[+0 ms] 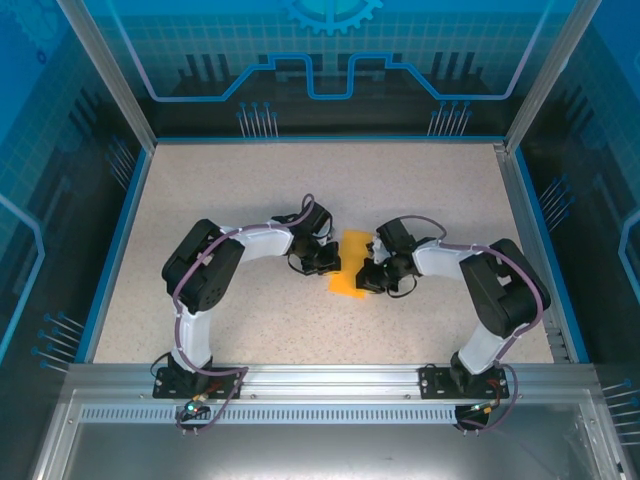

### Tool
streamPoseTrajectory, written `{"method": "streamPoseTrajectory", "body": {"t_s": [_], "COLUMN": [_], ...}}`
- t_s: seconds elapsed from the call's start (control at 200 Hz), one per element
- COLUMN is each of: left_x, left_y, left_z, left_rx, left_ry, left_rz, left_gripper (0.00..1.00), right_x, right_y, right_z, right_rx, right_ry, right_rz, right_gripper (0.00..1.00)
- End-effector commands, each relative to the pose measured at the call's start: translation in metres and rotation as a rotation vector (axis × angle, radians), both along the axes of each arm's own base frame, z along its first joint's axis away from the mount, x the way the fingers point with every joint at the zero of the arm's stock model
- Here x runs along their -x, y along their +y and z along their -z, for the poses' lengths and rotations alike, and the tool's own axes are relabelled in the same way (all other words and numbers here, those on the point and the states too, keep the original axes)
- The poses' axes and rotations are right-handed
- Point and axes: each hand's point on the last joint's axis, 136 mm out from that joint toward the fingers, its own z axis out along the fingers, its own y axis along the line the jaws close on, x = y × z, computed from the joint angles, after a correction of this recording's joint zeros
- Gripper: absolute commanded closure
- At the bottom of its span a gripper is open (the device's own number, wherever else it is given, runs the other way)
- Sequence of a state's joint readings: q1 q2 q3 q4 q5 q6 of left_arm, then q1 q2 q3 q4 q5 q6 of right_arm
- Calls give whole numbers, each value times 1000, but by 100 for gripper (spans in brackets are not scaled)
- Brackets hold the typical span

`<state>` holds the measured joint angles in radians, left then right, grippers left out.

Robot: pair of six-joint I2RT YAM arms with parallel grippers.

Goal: Fold a paper plane with a square sheet of paper (pick it up from the middle)
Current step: First fold in half a square sheet of paper at the center of the table.

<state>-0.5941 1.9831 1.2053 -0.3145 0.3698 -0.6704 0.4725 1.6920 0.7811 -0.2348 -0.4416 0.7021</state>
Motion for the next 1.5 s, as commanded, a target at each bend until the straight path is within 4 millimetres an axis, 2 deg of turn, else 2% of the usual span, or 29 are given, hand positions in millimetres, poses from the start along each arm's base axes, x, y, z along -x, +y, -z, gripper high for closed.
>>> {"method": "streamPoseTrajectory", "body": {"t_s": [0.0,0.08,0.145,0.295,0.365,0.445,0.55,0.64,0.805,0.985,1.07,1.09,1.13,1.496], "left_x": [3,-7,-11,-8,-4,2,9,15,25,31,31,31,31,30], "left_y": [9,7,12,40,47,49,48,44,27,5,-2,-3,-5,-26], "left_z": [-10,-32,-44,-46,-51,-60,-72,-79,-82,-83,-79,-77,-74,-46], "left_rx": [-67,-36,-26,-23,12,48,107,134,153,145,133,129,122,85], "left_ry": [-5,-58,-92,-107,-120,-148,-178,-192,-172,-147,-137,-133,-123,-50], "left_rz": [4,-19,-51,-148,-178,-177,-177,-158,-118,-77,-65,-62,-61,-26], "left_gripper": [96,92,88,85,85,85,85,86,91,94,95,95,95,98], "right_x": [21,16,7,-24,-36,-42,-46,-50,-60,-71,-69,-77,-79,-76], "right_y": [7,21,34,69,76,69,46,30,19,20,22,26,28,23], "right_z": [17,17,14,-1,-13,-26,-34,-36,-34,-26,-18,-25,-24,-3], "right_rx": [27,17,-4,-109,-145,-151,-124,-111,-109,-129,-138,-151,-151,-114], "right_ry": [78,60,30,-37,-77,-124,-158,-169,-176,-172,-151,-171,-168,-112], "right_rz": [27,63,90,139,135,124,113,110,94,83,66,62,59,55], "right_gripper": [93,92,92,91,91,91,91,91,93,95,95,95,95,95]}}
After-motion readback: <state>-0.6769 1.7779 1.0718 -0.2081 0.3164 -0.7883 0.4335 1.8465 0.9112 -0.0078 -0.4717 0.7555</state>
